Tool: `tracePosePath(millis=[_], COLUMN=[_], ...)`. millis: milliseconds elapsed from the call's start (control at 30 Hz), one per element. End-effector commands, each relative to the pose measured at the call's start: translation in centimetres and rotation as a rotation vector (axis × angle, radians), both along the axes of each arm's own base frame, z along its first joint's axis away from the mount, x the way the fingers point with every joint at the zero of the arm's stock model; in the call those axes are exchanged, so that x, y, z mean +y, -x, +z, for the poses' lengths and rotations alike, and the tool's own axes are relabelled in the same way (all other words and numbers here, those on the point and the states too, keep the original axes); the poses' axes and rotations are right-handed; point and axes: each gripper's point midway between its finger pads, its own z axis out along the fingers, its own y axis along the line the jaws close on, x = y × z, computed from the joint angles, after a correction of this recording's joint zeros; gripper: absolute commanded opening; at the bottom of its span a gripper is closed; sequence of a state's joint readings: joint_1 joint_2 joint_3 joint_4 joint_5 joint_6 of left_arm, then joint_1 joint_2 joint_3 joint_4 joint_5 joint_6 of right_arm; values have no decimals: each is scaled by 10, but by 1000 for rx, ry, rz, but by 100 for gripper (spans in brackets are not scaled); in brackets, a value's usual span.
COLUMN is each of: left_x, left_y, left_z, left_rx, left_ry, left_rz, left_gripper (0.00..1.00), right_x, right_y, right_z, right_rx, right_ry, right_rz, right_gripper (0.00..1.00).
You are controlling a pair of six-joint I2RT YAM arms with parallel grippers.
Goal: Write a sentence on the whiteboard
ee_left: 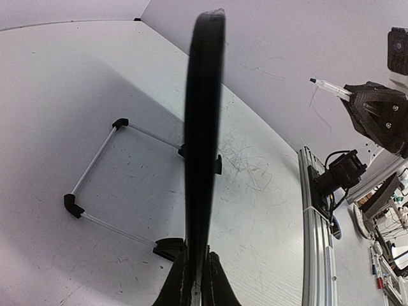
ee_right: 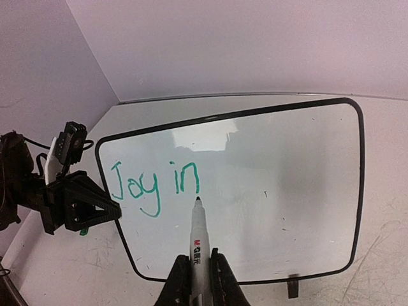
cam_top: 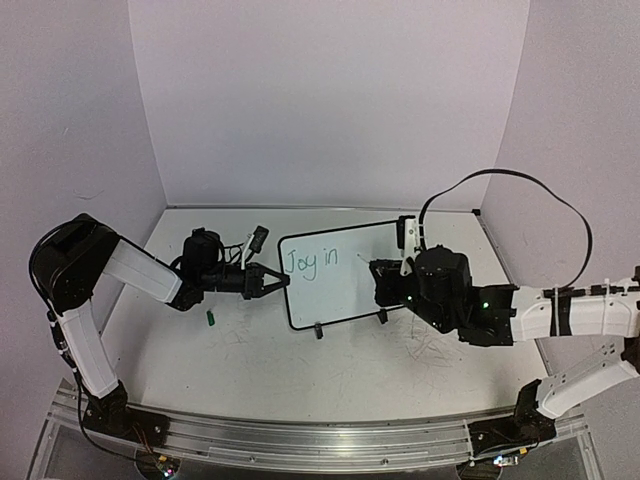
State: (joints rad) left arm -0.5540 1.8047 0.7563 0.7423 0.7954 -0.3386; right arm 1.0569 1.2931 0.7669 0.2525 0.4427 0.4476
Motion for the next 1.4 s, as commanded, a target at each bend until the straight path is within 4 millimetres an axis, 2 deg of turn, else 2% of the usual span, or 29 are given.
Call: tracePosePath(millis=[0, 100, 200, 300, 500, 767, 900, 1033, 1233, 1367], left_x=[-1, 0, 1, 1, -1, -4, -3, -2, 1, 2], left_y=[3, 4, 4, 4, 5, 4, 4, 3, 1, 1], left_z=[16, 18, 20, 21, 23, 19, 21, 21, 21, 23], left_rx=[-64, -72, -77, -77, -68, -58, -67, -70, -80, -87], left_ry=[16, 18, 20, 20, 27, 22, 21, 17, 7, 3], left_rz=[-1, 3, 5, 6, -5, -5, 3, 15, 35, 45], left_gripper=[0, 0, 0, 0, 0, 0, 0, 0, 0, 0], right_x=[-3, 3, 12, 31, 77, 117, 120, 115, 106, 102], right_y=[5, 6, 0, -2, 10, 26, 28, 27, 23, 22], right_z=[30, 29, 14, 9, -1, -15, -17, -15, -26, -27], right_rx=[-91, -98, -56, -35, -23, 8, 0, -10, -2, -13], right_ry=[-47, -7, 82, 117, 153, 133, 119, 103, 119, 134], right_rz=[33, 67, 64, 97, 170, 232, 223, 203, 156, 146], right_gripper=[0, 4, 0, 0, 0, 0, 0, 0, 0, 0])
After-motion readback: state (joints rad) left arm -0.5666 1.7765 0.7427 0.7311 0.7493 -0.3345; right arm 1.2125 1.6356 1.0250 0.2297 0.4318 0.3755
